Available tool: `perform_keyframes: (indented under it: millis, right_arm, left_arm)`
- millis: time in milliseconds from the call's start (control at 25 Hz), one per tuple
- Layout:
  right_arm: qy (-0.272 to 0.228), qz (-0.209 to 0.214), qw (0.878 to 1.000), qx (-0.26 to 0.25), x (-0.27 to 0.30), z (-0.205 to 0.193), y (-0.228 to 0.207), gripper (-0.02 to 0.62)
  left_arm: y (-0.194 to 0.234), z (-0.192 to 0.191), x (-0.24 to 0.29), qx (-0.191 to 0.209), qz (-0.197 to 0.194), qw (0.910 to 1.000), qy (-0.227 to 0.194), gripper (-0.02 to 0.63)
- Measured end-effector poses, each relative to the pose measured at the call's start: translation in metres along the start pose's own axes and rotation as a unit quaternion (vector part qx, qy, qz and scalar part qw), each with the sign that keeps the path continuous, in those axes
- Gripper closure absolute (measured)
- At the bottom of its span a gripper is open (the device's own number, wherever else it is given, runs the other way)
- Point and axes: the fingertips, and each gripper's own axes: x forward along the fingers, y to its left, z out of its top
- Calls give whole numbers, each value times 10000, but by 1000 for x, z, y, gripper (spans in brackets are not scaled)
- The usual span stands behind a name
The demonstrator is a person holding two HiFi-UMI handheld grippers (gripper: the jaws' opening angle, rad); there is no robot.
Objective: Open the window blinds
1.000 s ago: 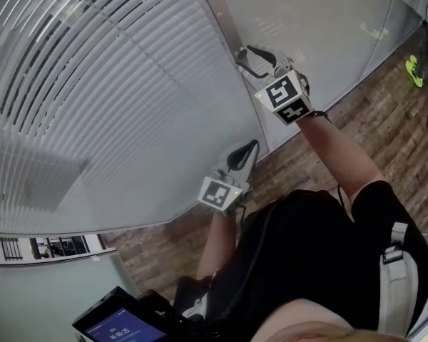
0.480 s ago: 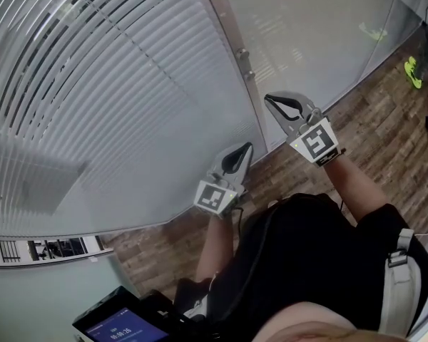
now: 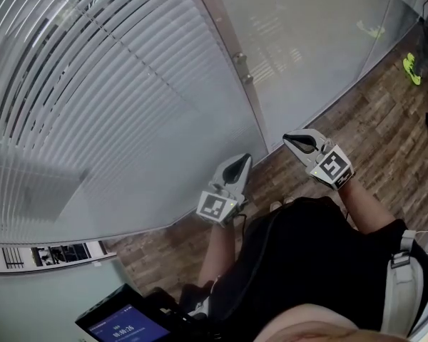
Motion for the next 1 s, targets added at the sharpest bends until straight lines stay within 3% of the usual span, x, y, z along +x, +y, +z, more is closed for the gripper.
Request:
perform_keyframes:
  millis: [120, 320, 520, 1000]
  right_arm:
    - [-61, 297, 9993, 224, -11, -12, 17, 589]
    - [94, 389, 9983, 433, -19, -33, 34, 589]
    - [-43, 704, 9965, 455, -16, -28, 45, 589]
    - [-285, 715, 9959, 467, -14, -11, 40, 589]
  left_arm:
    - [-6, -14, -8, -88, 38, 9999, 114, 603]
    - [-16, -33, -14, -145, 30, 9996, 246, 603]
    - [-18, -28, -10, -153, 74, 9995, 271, 603]
    - [-13, -26, -11, -123, 162, 9995, 252, 603]
